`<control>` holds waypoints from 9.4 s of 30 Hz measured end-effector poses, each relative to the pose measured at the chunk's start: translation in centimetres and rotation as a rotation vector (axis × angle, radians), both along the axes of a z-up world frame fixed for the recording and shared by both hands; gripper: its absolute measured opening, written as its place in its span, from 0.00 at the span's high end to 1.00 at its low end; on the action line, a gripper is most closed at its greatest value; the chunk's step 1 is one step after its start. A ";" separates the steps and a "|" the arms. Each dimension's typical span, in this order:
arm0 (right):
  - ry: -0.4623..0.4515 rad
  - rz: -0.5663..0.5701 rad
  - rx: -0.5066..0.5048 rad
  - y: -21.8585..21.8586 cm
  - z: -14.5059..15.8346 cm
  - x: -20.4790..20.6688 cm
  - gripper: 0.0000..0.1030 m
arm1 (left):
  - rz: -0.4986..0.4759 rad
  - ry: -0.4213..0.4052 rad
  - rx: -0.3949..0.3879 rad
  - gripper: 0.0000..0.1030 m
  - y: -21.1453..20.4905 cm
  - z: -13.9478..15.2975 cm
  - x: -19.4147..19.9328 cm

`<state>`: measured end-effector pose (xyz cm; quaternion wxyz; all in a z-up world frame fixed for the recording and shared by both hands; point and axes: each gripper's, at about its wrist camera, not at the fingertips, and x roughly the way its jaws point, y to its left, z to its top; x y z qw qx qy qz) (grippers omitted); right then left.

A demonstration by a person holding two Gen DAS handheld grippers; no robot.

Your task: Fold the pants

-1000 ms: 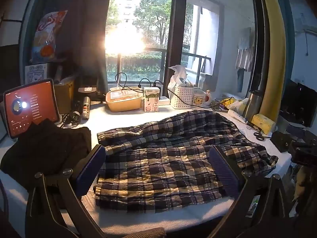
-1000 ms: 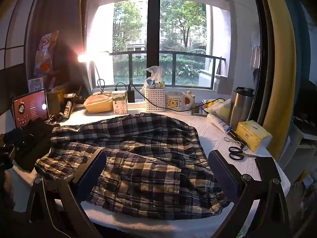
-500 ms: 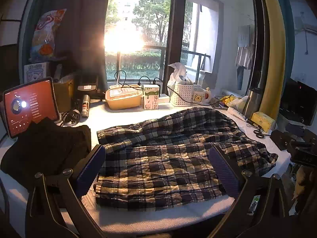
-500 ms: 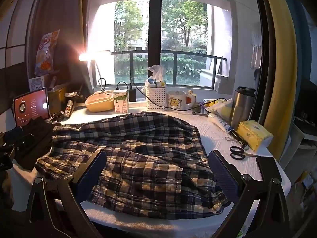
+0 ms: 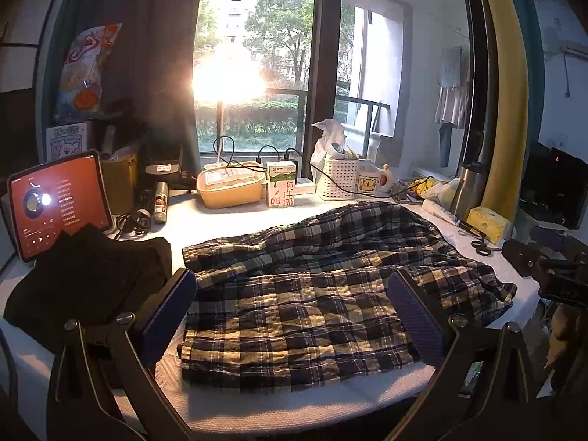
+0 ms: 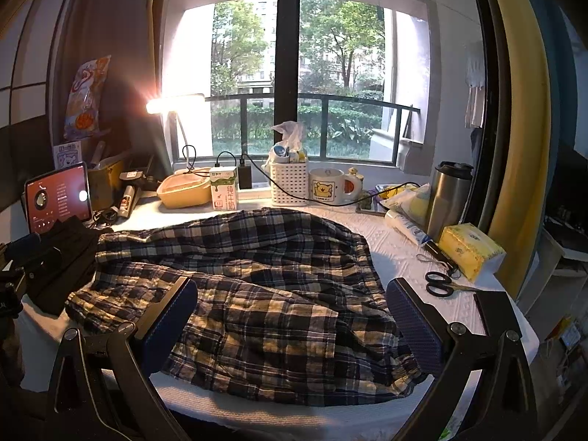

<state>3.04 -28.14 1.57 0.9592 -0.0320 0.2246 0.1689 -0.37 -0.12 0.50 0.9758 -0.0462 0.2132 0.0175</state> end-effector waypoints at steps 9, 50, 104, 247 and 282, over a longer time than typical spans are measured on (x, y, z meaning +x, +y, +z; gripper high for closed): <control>0.000 -0.002 -0.001 0.1 0.0 0.0 0.00 | -0.005 -0.004 0.005 0.00 -0.1 0.1 0.0; 0.004 -0.001 -0.008 0.1 -0.1 -0.1 0.00 | -0.009 -0.024 0.004 0.00 -0.4 0.5 -0.3; 0.462 0.276 -0.138 -0.7 -10.4 32.8 0.65 | -0.003 0.537 0.191 0.98 10.3 -8.8 23.8; 0.174 -0.028 -0.228 -9.4 -5.0 12.5 0.78 | -0.330 0.674 -0.148 0.92 5.0 -8.3 3.4; 0.293 0.095 -0.108 -9.6 -9.1 19.1 0.39 | -0.326 0.663 0.205 0.99 1.2 -10.0 21.8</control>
